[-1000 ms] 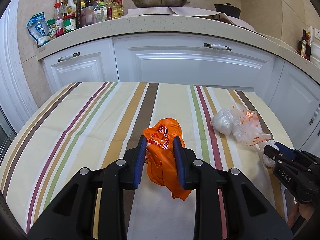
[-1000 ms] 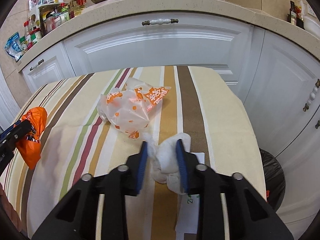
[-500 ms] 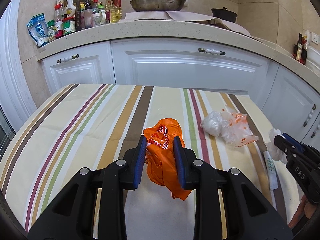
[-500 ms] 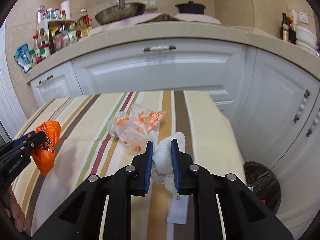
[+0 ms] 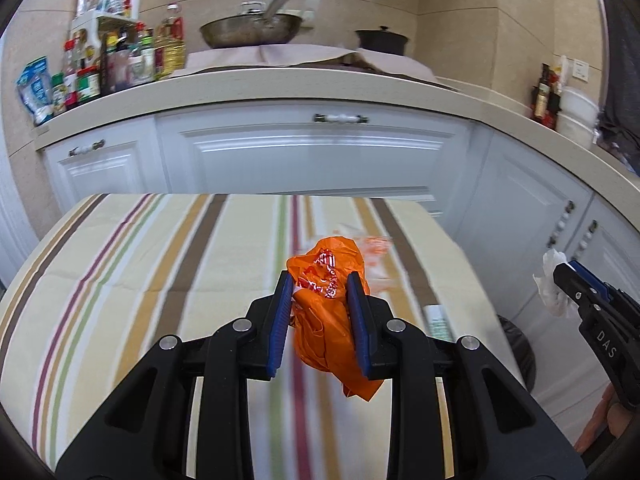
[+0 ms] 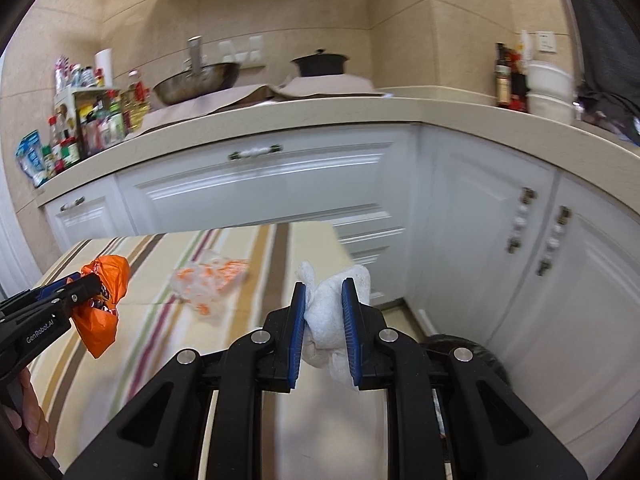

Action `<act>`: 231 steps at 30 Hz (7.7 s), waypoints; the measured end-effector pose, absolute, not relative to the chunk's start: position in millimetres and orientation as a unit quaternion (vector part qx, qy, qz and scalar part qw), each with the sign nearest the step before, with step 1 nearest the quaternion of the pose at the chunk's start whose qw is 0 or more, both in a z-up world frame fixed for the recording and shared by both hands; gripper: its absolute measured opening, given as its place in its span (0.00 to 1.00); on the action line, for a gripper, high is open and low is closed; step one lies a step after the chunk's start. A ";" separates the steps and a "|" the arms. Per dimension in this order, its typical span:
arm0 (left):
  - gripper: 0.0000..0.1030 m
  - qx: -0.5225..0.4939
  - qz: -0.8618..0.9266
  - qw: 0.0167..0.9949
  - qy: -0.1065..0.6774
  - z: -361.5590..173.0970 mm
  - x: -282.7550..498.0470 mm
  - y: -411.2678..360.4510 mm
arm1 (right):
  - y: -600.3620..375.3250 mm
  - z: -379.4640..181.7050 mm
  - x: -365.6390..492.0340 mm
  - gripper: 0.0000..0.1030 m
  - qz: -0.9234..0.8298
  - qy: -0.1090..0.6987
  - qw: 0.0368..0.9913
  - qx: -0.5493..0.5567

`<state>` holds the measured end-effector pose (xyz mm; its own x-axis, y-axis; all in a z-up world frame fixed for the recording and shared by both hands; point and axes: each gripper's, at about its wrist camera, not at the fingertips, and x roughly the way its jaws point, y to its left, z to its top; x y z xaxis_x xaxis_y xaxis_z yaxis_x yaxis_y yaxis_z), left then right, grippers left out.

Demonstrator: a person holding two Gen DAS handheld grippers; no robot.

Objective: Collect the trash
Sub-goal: 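Carry the tissue and orange bag over the bin and release both, then return both grippers to the table and grasp the white tube with the right gripper, then lift the white tube with the right gripper and hold it above the table, then grasp the orange-printed clear bag with the left gripper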

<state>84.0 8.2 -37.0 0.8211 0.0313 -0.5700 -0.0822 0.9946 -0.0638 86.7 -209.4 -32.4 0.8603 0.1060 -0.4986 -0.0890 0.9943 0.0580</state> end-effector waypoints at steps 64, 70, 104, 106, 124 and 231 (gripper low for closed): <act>0.59 0.011 -0.070 0.937 0.343 -71.3 145.7 -163.4 | -332.8 -70.4 108.0 0.40 -0.030 0.273 0.958 0.078; 0.59 -0.010 -0.012 0.940 0.340 -62.8 130.2 -89.0 | -276.3 -62.4 106.8 0.42 0.022 0.275 0.958 0.074; 0.59 -0.075 0.102 0.919 0.374 -100.7 82.9 95.7 | -123.8 -119.0 126.8 0.42 0.087 0.434 0.896 -0.020; 0.59 -0.073 0.096 0.919 0.374 -100.9 84.8 90.8 | -123.3 -119.1 126.5 0.39 0.088 0.434 0.896 -0.023; 0.59 -0.048 0.047 0.934 0.350 -89.9 124.8 20.5 | -146.0 -99.5 123.1 0.13 0.114 0.390 0.914 -0.001; 0.40 -0.043 0.033 0.920 0.388 -119.4 198.7 -13.4 | -179.4 -100.6 158.5 0.21 0.141 0.374 0.916 0.023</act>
<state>198.7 -13.4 -119.4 0.6962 0.0275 -0.7173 -0.0936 0.9942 -0.0527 158.5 -179.4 -100.6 0.6798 0.2761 -0.6794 -0.2419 0.9590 0.1477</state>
